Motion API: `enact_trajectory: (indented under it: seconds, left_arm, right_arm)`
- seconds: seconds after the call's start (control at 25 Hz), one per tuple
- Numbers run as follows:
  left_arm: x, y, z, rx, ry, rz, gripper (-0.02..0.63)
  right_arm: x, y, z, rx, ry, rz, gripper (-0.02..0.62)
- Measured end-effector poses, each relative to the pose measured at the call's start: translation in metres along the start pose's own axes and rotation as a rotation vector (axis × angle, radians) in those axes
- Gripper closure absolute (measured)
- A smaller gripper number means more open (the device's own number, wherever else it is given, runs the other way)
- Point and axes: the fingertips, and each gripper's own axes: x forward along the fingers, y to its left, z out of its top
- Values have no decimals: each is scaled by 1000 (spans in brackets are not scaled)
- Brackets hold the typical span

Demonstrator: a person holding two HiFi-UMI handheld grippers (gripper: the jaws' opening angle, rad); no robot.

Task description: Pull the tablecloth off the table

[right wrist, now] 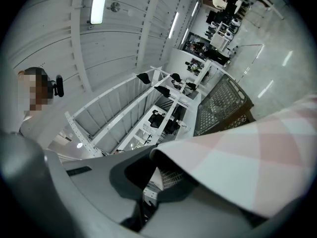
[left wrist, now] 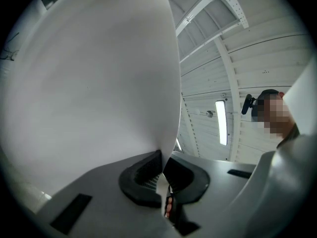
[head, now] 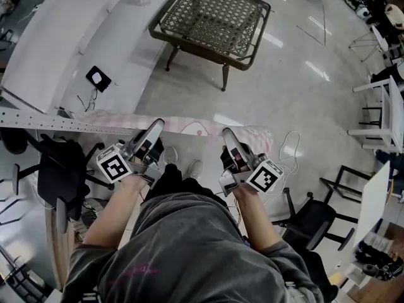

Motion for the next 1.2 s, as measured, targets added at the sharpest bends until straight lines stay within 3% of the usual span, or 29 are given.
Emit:
enact_trajectory:
  seconds: [0.48,0.84,1.0,1.2]
  left_arm:
    - [4,-1,7,7,-7,1,606]
    - [5,-6,7,-38,-27,-18,606]
    - [5,-7,10,12,-13,-5,606]
    - [5,-8,10,-7,-22,-11,606]
  right_arm:
    - [8,8,8,-8,-2,26,591]
    - [7,7,10,-5,-1,6,591]
    - [8,9,12,-12,-3,9,591]
    - [7,9,12,-10,-4,11,591]
